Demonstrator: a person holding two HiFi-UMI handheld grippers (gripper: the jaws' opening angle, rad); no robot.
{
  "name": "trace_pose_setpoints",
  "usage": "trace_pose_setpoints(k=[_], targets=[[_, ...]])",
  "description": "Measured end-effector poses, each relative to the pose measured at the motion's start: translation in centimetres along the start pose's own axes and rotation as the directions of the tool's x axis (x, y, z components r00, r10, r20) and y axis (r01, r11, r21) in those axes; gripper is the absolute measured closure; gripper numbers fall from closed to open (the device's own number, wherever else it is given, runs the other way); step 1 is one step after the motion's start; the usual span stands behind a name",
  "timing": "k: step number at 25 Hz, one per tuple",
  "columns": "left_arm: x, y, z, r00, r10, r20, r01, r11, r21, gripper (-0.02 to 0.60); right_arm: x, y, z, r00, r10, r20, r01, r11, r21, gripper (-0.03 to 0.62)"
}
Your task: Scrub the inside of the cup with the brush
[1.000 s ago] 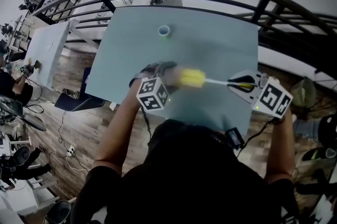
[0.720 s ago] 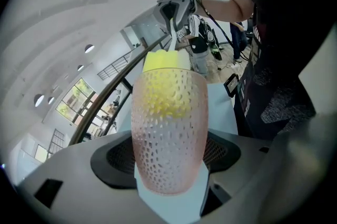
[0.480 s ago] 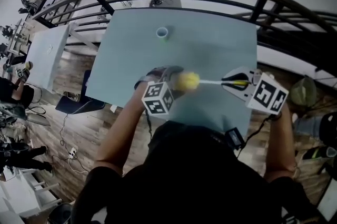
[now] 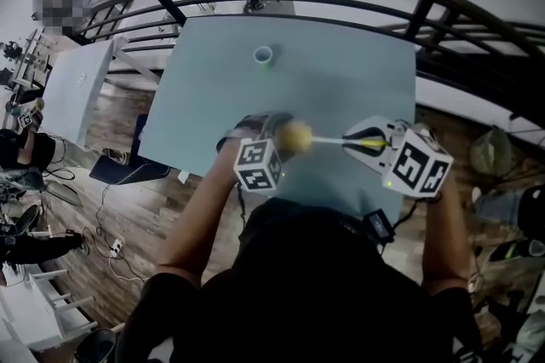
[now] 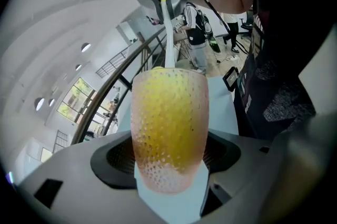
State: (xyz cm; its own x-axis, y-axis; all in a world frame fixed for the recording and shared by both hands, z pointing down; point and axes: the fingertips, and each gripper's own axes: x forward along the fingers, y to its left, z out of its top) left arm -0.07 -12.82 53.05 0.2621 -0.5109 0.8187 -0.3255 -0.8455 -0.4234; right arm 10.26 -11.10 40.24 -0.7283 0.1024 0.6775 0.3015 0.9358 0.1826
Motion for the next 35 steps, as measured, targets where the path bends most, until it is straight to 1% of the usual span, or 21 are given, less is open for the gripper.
trace_pose_setpoints(k=[6, 10, 14, 18, 22, 25, 31, 35], targets=[[-0.6, -0.1, -2.0, 1.0, 0.008, -0.028, -0.008, 1.0, 0.002, 0.23, -2.0, 0.4, -0.1, 0.999, -0.006, 0.031, 0.006, 1.0, 0.015, 0.549], [-0.6, -0.2, -2.8, 0.999, 0.015, -0.04, -0.016, 1.0, -0.008, 0.23, -2.9, 0.8, -0.4, 0.999, -0.019, 0.03, 0.018, 1.0, 0.025, 0.549], [-0.5, 0.0, -2.3, 1.0, 0.013, -0.026, -0.013, 1.0, -0.011, 0.23, -2.1, 0.9, -0.4, 1.0, -0.017, 0.018, 0.017, 1.0, 0.026, 0.549], [-0.8, 0.6, -0.6, 1.0, 0.024, 0.008, -0.024, 1.0, -0.002, 0.23, -0.8, 0.8, -0.1, 1.0, -0.017, 0.008, 0.017, 1.0, 0.025, 0.549], [-1.5, 0.8, 1.0, 0.998, 0.032, 0.049, -0.032, 0.999, -0.009, 0.23, 0.8, 0.3, 0.4, 0.999, -0.034, 0.012, 0.034, 0.999, 0.015, 0.549], [-2.0, 1.2, 0.8, 0.997, 0.055, 0.048, -0.055, 0.998, -0.019, 0.23, 0.8, 0.3, 0.9, 0.999, -0.038, 0.033, 0.038, 0.999, 0.011, 0.549], [-1.4, 0.9, -0.3, 0.999, 0.033, 0.028, -0.032, 0.999, -0.026, 0.23, 0.1, 0.5, 1.8, 0.998, -0.05, 0.04, 0.051, 0.998, -0.024, 0.549], [-1.5, 1.1, -1.0, 0.999, 0.027, 0.017, -0.026, 0.999, -0.041, 0.23, -1.4, 0.4, 1.4, 0.998, -0.045, 0.046, 0.046, 0.999, -0.015, 0.549]])
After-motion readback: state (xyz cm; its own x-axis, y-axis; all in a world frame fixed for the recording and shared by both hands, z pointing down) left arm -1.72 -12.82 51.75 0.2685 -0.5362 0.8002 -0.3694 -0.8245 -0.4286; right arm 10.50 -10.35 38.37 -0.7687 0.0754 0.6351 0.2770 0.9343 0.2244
